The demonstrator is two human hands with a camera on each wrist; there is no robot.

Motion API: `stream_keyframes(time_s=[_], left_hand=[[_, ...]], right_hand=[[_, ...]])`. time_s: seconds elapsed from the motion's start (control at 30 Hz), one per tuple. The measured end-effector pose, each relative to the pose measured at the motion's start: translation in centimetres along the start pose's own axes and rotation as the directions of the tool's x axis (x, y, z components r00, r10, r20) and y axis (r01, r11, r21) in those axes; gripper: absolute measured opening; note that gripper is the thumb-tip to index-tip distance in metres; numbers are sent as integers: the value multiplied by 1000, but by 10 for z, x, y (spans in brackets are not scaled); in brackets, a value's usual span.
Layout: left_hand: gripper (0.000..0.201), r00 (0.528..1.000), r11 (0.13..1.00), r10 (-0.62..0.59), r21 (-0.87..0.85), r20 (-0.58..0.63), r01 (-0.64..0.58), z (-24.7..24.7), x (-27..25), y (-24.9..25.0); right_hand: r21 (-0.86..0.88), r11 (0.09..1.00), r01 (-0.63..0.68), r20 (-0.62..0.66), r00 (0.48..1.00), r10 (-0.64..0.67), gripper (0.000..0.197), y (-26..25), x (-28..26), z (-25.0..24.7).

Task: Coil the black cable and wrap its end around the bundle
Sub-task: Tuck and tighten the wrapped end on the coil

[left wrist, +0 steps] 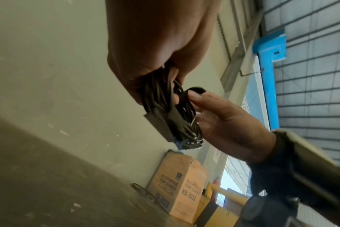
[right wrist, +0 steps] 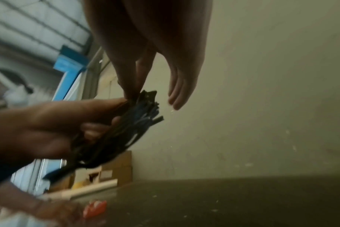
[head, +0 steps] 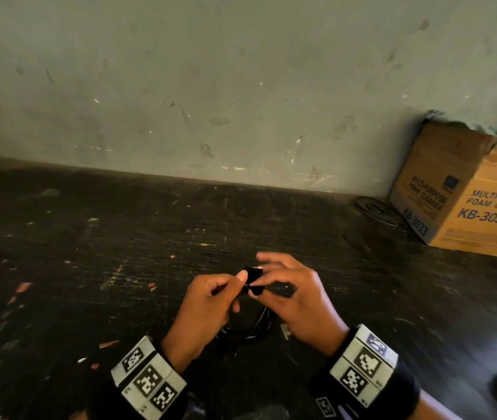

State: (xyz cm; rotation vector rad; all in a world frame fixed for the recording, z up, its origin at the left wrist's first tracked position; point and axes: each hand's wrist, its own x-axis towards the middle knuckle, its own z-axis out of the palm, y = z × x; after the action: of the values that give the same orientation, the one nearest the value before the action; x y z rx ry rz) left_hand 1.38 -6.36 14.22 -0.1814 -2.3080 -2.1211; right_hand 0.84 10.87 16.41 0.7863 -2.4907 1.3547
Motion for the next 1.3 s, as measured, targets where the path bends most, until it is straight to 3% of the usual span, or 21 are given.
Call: stream_keyframes(time_s=[0.1,0.43,0.53,0.63,0.77,0.87,0.9,0.97,1.03,1.17,1.3], left_hand=[[33,999,997,40,61,15,-41,0,-1,-3],[48,979,969,164,167,123,-184,10,-3,-1],[30,967,945,211,223,144,-239,19,-4,0],[28,957,931,238,242,164,-273,32,-3,-1],[42,978,988,64,126,200,-90,52,2,-14],[22,974,993,-104,82,201,89,67,4,-30],[20,962,982,-186,36,201,183,70,4,-36],[36,905,929,-348,-40,245,368,75,3,-52],[44,854,873,-435,-102,285,478,78,-2,-69],[18,839,811,-519,-213,167,544,86,-8,-106],[5,821,822,-570,-28,-23,569,86,-16,-141]], right_hand=[[190,979,-74,-23,997,80,13,-4,-3,2],[409,879,-244,-16,961,275,9,3,-13,-8],[446,845,-294,-26,940,340,13,7,-19,-16],[526,774,-352,-1,910,415,26,16,-24,-22],[502,765,-403,13,888,460,30,30,-34,-34],[468,757,-456,-65,836,544,23,49,-43,-40],[486,734,-474,-94,807,583,21,58,-46,-42],[551,658,-513,-113,736,668,19,78,-55,-48],[612,571,-547,-90,670,737,17,98,-66,-51],[583,474,-660,45,609,792,16,140,-90,-33],[420,481,-770,128,575,808,11,172,-110,3]])
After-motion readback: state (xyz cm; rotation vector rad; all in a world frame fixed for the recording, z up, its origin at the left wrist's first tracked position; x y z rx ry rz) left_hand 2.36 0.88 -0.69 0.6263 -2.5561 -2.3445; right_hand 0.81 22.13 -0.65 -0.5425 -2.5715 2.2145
